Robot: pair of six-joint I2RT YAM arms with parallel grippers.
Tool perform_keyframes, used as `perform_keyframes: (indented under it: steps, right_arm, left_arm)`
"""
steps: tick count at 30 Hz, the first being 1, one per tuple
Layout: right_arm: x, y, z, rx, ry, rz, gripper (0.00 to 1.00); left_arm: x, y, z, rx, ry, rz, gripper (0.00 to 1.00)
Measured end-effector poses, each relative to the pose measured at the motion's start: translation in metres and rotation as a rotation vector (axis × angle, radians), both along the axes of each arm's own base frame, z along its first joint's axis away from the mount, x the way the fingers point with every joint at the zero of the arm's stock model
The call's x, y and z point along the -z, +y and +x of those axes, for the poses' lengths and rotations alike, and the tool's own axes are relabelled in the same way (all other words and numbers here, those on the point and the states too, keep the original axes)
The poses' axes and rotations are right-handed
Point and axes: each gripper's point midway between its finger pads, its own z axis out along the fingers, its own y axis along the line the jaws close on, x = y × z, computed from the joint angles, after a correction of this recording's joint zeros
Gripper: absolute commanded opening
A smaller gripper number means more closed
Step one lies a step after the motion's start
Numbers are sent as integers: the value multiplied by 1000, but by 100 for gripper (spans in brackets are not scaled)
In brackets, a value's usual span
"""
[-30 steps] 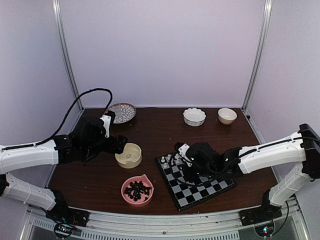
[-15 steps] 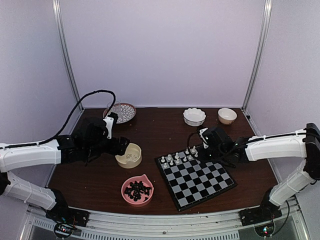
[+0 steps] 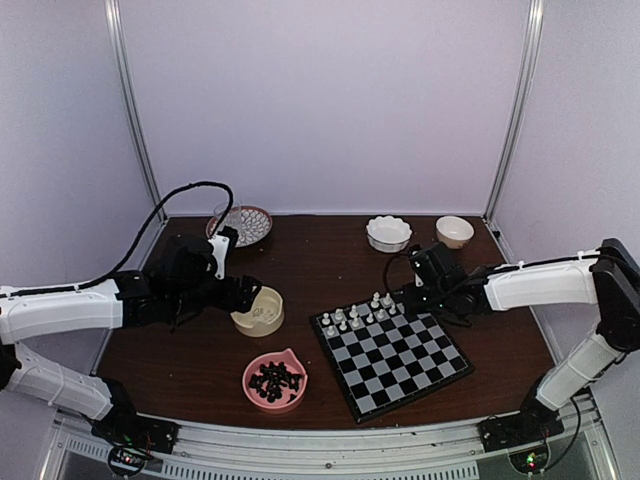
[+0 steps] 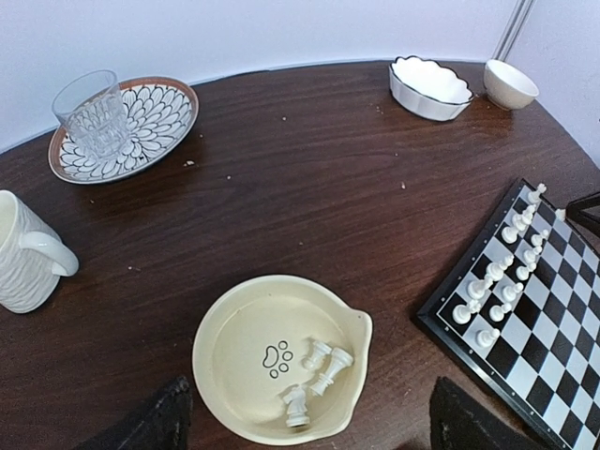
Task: Set up the chess pieces on the board
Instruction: Place the pawn at b2.
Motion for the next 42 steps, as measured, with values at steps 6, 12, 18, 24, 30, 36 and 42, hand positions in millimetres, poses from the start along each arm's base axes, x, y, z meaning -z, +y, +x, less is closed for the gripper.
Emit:
perform_keyframes:
  steps: [6,12,18,24,30,36,42]
  right_arm:
    - [23,-3,6,13,59,-2,0]
    - [33,0,8,5,85,-1,0]
    - [33,3,12,5,85,0,1]
    - [33,3,12,6,87,-3,2]
    - [34,2,11,5,91,-7,4]
    - [35,1,10,5,97,-11,7]
    - [36,2,9,0,101,-10,15]
  left_arm:
    - [0,-1,0,5,2,-3,87]
    - [-1,-2,-1,11,1,-9,87]
    - [1,-3,0,12,4,-7,87]
    - [1,-3,-1,13,6,-7,86]
    - [1,-3,-1,14,7,-7,86]
    - [1,-3,-1,15,7,-7,86]
    - [1,-3,-1,15,7,-8,86]
